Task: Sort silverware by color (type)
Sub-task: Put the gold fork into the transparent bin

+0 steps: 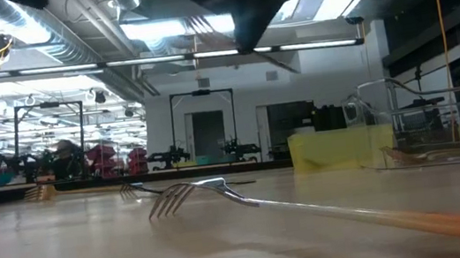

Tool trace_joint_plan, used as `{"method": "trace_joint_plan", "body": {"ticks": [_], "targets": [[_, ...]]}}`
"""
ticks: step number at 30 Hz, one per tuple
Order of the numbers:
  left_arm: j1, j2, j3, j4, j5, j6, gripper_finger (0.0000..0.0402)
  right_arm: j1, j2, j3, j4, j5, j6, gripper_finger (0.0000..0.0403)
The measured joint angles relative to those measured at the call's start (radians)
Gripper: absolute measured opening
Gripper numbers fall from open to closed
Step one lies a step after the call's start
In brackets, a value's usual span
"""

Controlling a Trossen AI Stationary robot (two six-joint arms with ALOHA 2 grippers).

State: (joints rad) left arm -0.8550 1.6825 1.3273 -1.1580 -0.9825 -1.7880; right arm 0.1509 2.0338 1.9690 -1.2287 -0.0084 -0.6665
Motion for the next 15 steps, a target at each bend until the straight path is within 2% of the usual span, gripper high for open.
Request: {"method": "trace_joint_plan", "body": {"ticks": [9,15], "targets": [[0.091,0.0,0.0,0.001,0.007,0.089,0.0068,0.0,-0.009,0.0,-0.11,-0.002,0.109,0.0],[0.14,0.0,0.0,0.009,0.01,0.187,0.0068,0.0,-0.061,0.0,-0.148,-0.003,0.174,0.0]]}}
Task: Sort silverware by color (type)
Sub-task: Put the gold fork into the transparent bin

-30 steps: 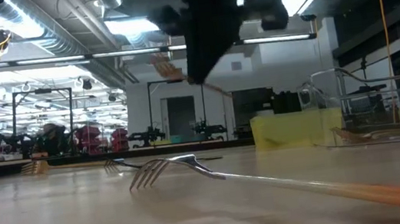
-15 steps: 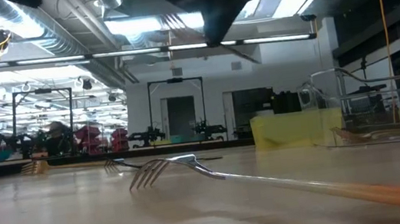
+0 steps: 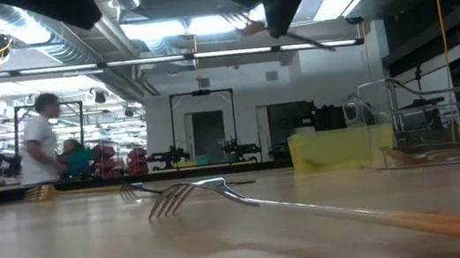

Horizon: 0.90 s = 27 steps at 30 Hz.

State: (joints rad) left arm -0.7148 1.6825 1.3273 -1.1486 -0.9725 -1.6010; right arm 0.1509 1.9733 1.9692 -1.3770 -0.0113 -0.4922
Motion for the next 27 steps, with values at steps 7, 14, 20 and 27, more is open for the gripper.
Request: {"method": "trace_joint_plan", "body": {"ticks": [7,14,20,27], "targets": [[0.042,0.0,0.0,0.02,0.034,0.069,0.0068,0.0,-0.074,-0.002,-0.048,0.0,0.066,0.0],[0.06,0.0,0.0,0.029,0.05,0.097,0.0068,0.0,-0.133,-0.002,-0.106,0.0,0.128,0.0],[0.062,0.0,0.0,0.039,0.051,0.096,0.0068,0.0,-0.209,-0.05,-0.143,0.0,0.196,0.0],[0.062,0.0,0.0,0.046,0.051,0.095,0.0068,0.0,-0.396,-0.305,-0.073,0.048,0.298,0.0]]}}
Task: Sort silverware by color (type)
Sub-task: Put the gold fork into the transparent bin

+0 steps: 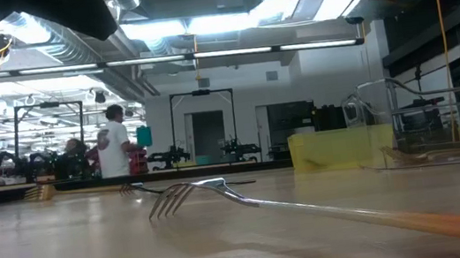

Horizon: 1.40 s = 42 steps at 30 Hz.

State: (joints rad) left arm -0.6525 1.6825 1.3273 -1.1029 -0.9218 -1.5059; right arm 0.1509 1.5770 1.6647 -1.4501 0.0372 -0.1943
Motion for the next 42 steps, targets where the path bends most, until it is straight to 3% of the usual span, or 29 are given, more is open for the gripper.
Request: {"method": "trace_joint_plan", "body": {"ticks": [8,15,27,34,42], "targets": [[0.0,0.0,0.0,0.034,0.004,-0.002,0.0068,-0.001,-0.259,-0.379,0.169,0.014,0.091,0.0],[0.0,0.0,0.0,0.078,0.116,-0.002,0.0068,-0.001,-0.424,-0.623,0.266,0.072,0.15,0.0],[0.0,0.0,0.0,0.103,0.158,-0.002,0.0068,-0.001,-0.496,-0.928,0.458,0.095,0.19,0.0],[-0.001,0.0,0.0,0.105,0.158,-0.002,0.0068,-0.012,-0.483,-0.928,0.505,0.136,0.187,0.0],[-0.001,0.0,0.0,0.105,0.157,-0.002,0.0068,-0.106,-0.461,-0.931,0.487,0.117,0.18,0.0]]}}
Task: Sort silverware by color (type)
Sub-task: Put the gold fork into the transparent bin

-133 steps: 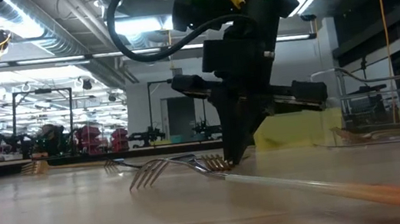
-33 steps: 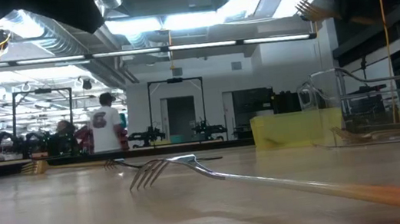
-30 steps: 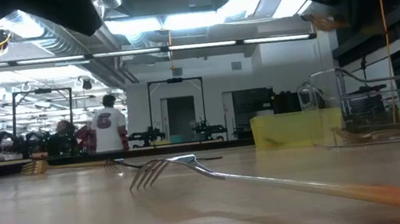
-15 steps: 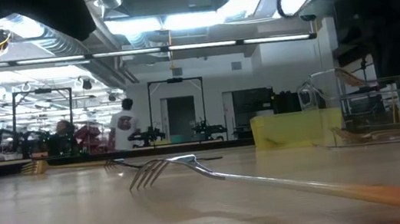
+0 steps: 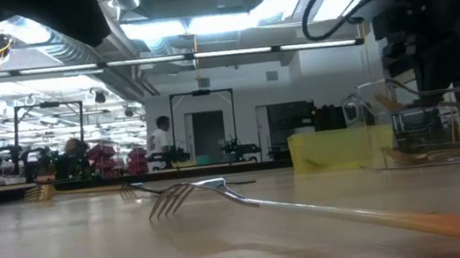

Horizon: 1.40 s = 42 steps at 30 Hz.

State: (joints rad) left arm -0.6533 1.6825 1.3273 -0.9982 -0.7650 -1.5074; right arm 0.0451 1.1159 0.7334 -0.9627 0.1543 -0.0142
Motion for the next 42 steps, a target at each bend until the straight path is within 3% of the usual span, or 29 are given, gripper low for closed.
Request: {"method": "trace_joint_plan", "body": {"ticks": [6,21,32,42], "targets": [[0.0,0.0,0.0,0.0,0.0,0.0,0.0068,-0.07,0.076,-0.002,0.004,-0.066,-0.077,0.0],[0.0,0.0,0.0,0.001,0.0,0.0,0.0068,-0.126,0.267,-0.002,0.045,-0.068,-0.185,0.0],[0.0,0.0,0.0,0.001,0.0,0.0,0.0068,-0.126,0.304,-0.002,0.046,-0.065,-0.186,0.001],[0.0,0.0,0.0,0.001,0.0,0.0,0.0068,-0.125,0.304,-0.002,0.046,-0.06,-0.186,0.0042]]}}
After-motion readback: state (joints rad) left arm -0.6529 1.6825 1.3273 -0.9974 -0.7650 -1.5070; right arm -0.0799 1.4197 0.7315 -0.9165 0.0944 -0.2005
